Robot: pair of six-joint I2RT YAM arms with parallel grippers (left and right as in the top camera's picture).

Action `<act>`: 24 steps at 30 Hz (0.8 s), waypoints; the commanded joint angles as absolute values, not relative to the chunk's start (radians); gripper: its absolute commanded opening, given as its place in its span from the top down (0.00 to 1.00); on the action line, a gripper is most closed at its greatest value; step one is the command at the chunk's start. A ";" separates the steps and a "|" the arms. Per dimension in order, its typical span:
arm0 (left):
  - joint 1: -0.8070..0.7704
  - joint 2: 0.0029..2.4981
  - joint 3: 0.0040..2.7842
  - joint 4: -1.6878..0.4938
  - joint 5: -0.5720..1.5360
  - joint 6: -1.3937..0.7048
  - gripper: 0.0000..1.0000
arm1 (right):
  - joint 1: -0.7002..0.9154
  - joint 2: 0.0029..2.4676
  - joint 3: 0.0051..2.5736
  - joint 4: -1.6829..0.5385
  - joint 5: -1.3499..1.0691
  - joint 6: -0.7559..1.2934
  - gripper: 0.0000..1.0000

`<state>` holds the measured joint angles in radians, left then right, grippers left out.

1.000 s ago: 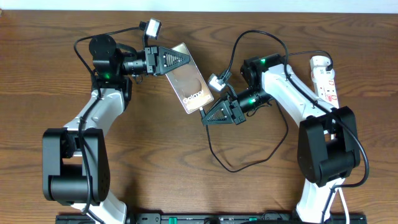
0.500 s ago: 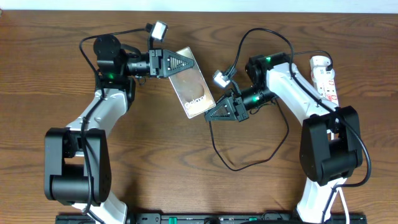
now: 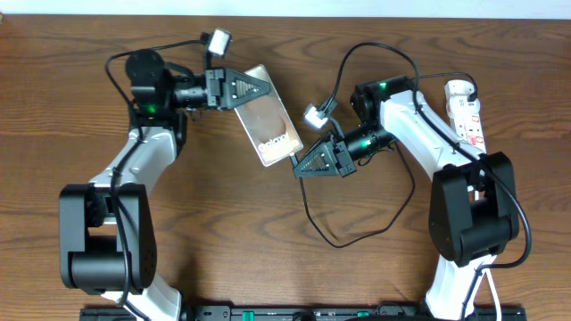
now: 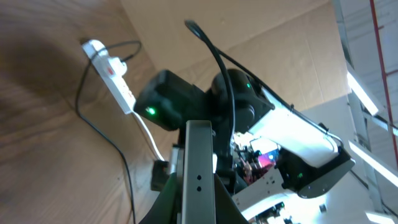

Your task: Plug charger to phone and switch on socket

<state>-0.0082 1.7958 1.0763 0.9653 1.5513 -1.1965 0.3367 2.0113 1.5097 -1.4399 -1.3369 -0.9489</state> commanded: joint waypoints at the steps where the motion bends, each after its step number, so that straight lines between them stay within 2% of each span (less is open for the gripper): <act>1: 0.023 1.785 1.102 0.971 1.571 -1.198 0.93 | 0.355 2.015 1.520 -1.451 -1.311 -0.947 0.99; 24: -0.015 1.785 1.102 0.971 1.571 -1.166 0.93 | 0.361 2.015 1.520 -1.450 -1.319 -0.947 0.99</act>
<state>-0.0143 1.7958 1.0763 0.9653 1.5517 -1.1873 0.3569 2.0113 1.5097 -1.4494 -1.3037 -0.9493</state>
